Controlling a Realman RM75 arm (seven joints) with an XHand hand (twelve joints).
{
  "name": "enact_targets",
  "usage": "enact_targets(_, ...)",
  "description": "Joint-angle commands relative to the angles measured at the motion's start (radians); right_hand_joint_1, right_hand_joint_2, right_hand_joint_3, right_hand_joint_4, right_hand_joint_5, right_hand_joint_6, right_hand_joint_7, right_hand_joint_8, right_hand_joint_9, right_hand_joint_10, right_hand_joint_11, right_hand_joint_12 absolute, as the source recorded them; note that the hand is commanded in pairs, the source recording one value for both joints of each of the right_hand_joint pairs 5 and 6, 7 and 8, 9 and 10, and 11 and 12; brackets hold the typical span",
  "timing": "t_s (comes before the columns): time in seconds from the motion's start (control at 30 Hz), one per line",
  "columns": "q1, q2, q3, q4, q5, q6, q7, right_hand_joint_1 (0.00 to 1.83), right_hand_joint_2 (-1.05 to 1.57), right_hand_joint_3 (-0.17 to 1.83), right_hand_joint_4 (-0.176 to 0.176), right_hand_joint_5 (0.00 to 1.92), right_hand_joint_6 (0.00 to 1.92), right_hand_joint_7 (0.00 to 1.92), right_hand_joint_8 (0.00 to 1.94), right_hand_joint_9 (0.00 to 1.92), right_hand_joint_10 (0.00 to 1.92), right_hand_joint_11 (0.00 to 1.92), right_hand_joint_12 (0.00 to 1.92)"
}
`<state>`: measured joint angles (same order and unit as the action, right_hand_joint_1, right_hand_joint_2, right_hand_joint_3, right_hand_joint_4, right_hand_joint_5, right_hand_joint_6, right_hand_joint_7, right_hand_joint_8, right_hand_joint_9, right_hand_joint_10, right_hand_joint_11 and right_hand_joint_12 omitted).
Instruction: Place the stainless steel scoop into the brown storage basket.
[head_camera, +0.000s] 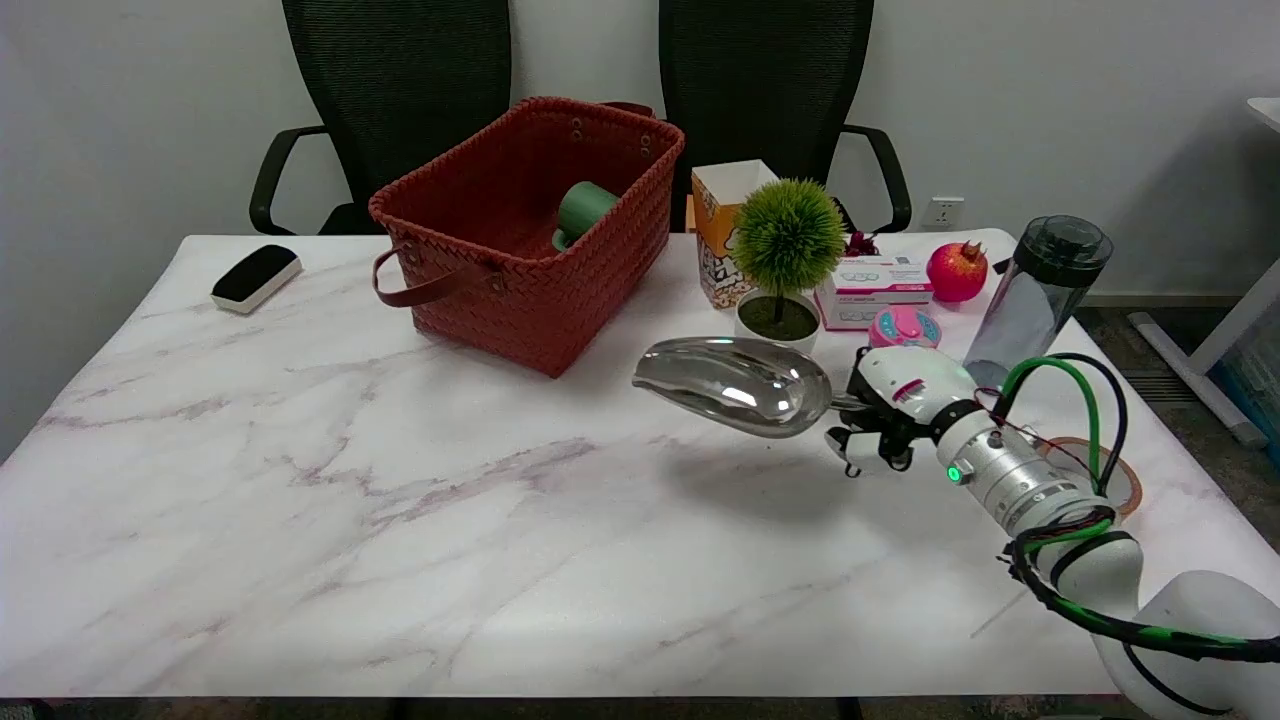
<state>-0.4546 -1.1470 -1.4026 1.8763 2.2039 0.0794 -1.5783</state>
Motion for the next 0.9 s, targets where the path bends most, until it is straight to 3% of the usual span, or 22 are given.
enact_targets(0.03,0.109,-0.021,-0.010,-0.003,0.089,-0.166,0.006,0.96,1.44,0.41,0.000,1.92,1.92,1.92,1.92,1.81,1.81,1.92,1.92)
enact_targets(0.47,0.235,-0.024,-0.079,-0.004,0.089,-0.191,-0.036,0.95,1.47,0.40,0.000,1.92,1.92,1.92,1.92,1.82,1.82,1.92,1.92)
enact_targets(0.9,0.346,-0.118,-0.141,-0.006,0.089,-0.207,-0.173,0.95,1.46,0.40,0.000,1.92,1.92,1.92,1.92,1.82,1.82,1.92,1.92)
